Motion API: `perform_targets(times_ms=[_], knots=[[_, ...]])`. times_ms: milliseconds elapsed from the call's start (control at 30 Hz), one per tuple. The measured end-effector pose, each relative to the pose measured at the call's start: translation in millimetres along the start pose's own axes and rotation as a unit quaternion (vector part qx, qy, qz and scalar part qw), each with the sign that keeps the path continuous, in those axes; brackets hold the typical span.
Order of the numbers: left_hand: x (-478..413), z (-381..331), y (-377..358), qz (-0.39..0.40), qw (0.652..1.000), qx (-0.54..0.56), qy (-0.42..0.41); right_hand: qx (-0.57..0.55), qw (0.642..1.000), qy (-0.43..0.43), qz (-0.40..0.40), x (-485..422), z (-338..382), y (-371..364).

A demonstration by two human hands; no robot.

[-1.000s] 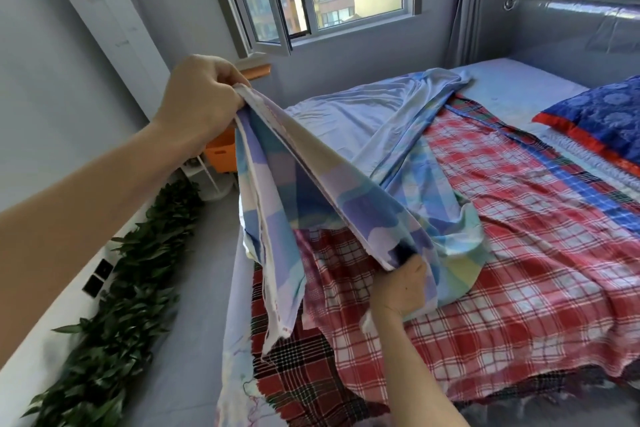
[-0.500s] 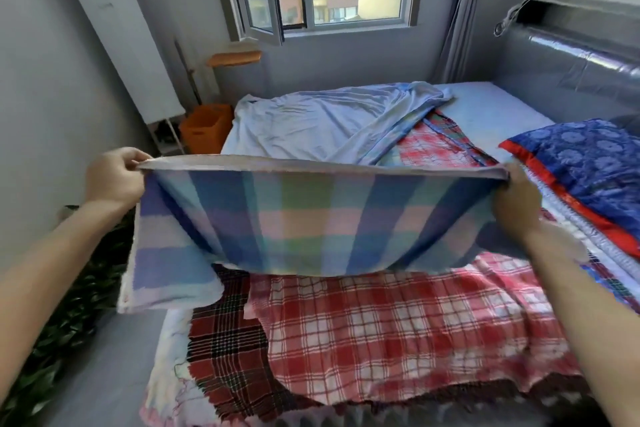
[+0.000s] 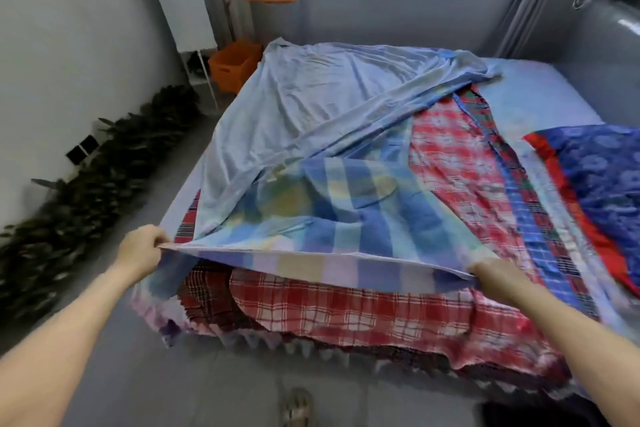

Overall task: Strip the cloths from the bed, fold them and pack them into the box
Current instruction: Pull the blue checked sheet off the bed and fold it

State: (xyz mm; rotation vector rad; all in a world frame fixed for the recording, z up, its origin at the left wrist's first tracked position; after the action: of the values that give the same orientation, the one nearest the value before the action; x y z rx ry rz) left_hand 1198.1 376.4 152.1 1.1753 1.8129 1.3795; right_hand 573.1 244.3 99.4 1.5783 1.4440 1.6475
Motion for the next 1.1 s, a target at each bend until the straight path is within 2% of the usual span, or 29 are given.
perform_targets(times_ms=[100,167,233,300,333,400,500,633,733,767,800,867,967,1000,1100], knots=[[28.7,7.2,-16.4,-0.043,0.974,0.194,0.106,-0.01,0.998,-0.013,0.057,0.0,7.2,-44.6],[36.4,0.3,-21.9,-0.061,0.961,0.245,0.114,0.053,0.992,0.006,0.114,5.5,15.2,-72.8],[40.2,-4.9,-14.7,-0.065,0.968,0.228,0.083,0.079,0.987,0.031,0.133,12.5,21.1,-78.6],[42.6,-2.6,-5.8,-0.025,0.997,0.07,-0.038,0.088,0.987,0.056,0.119,20.0,22.5,-72.8],[46.8,4.4,-7.5,0.019,0.993,-0.042,-0.112,0.096,0.988,0.066,0.106,23.3,21.8,-69.1],[58.8,44.7,-21.8,0.116,0.951,-0.205,-0.202,0.114,0.984,0.096,0.1,34.6,28.1,-76.0],[69.5,103.2,-52.7,0.206,0.905,-0.321,-0.187,0.132,0.972,0.125,0.151,50.0,53.8,-113.0],[86.5,130.3,-107.2,0.308,0.83,-0.441,-0.145,0.134,0.966,0.114,0.191,45.0,87.2,-135.6],[92.6,115.5,-131.5,0.314,0.757,-0.552,-0.154,0.134,0.965,0.109,0.197,37.7,96.1,-137.7],[90.4,105.3,-138.5,0.309,0.755,-0.561,-0.14,0.115,0.971,0.107,0.182,33.2,99.3,-131.0],[87.4,90.8,-147.7,0.301,0.769,-0.55,-0.128,0.096,0.975,0.113,0.166,29.3,105.2,-123.9],[81.3,41.6,-177.0,0.3,0.812,-0.487,-0.117,0.049,0.979,0.135,0.142,24.1,125.2,-107.6],[96.8,-85.3,-230.2,0.304,0.889,-0.289,-0.187,0.027,0.978,0.165,0.122,24.8,165.9,-89.9],[111.7,-134.0,-243.6,0.308,0.901,-0.205,-0.226,0.04,0.977,0.173,0.116,25.3,178.0,-87.8],[168.8,-245.5,-279.3,0.347,0.886,-0.053,-0.303,0.041,0.98,0.161,0.105,28.1,196.0,-78.0]])
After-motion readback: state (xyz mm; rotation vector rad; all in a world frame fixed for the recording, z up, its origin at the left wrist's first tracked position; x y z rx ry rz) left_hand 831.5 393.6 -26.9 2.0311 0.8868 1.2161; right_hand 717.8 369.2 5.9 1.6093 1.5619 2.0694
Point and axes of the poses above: each hand's wrist, its own x-axis away from the middle knuckle, its own y-axis out of the back of the hand, z = x × y, the point moved 10 cm from there along -x, towards the middle knuckle, and after that the axes turned 1 degree about z, right-handed, at the moved point
